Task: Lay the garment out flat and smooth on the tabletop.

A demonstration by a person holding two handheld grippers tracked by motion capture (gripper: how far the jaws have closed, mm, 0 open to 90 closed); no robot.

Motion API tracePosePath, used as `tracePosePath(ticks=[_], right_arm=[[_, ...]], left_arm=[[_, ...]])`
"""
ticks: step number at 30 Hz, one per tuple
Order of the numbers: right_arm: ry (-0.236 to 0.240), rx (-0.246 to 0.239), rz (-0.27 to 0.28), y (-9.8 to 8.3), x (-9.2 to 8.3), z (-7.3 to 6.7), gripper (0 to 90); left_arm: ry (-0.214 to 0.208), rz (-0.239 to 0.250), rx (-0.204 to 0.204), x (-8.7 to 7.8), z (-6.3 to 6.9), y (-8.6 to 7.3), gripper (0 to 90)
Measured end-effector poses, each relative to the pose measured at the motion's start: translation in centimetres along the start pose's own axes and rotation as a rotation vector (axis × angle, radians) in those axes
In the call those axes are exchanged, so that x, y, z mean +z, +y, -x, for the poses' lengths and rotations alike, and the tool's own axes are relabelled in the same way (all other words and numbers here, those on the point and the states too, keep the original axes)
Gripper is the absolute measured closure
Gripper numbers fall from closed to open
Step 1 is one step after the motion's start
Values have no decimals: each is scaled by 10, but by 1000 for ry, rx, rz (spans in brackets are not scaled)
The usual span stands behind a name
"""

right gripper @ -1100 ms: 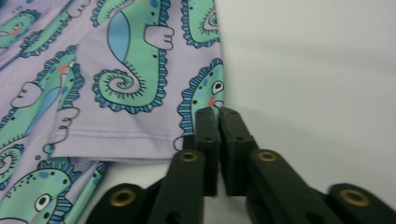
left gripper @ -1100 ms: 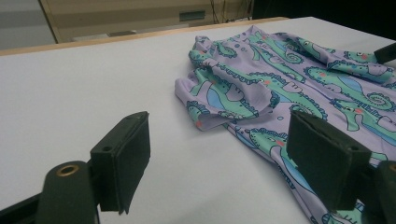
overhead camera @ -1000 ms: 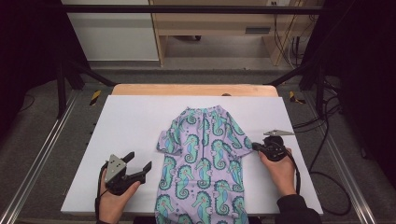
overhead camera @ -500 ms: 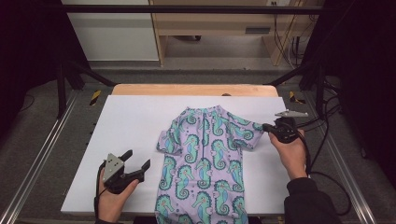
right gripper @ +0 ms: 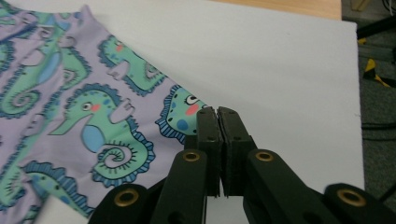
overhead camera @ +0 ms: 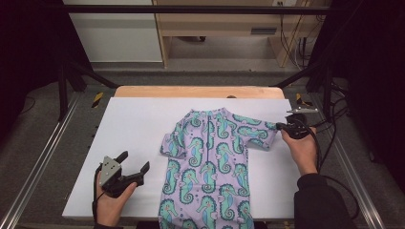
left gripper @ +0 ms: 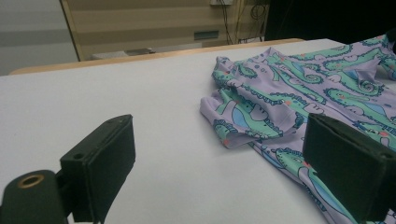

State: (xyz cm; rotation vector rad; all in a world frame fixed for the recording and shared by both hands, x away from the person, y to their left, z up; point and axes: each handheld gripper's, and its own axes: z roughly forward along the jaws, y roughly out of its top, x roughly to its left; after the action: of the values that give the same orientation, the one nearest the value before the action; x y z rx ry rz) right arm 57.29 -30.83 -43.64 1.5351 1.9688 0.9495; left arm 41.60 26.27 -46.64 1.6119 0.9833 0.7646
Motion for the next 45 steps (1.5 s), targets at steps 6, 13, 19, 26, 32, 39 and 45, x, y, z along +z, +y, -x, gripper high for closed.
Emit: tracePosePath(ticks=[6,13,19,26,32,39,45], right_arm=[[-25,43,-31,-8,13,13,887],[-31,81,-70,-15,22,23,882],[-34,121,-21,-25,11,21,683],[65,128,180,-50,-46,-12,597],[154,90,242,-80,-70,-51,556],[196,44,282,-115,-90,-79,545],[208,25,285,-126,-98,-79,546]], left_arm=[[1,2,7,0,2,0,100],[8,3,0,1,2,0,100],[-3,-16,21,3,6,2,105],[-116,-77,103,19,31,16,165],[-158,-234,153,76,71,23,239],[-54,-373,257,130,85,15,559],[-3,-294,203,121,53,31,881]])
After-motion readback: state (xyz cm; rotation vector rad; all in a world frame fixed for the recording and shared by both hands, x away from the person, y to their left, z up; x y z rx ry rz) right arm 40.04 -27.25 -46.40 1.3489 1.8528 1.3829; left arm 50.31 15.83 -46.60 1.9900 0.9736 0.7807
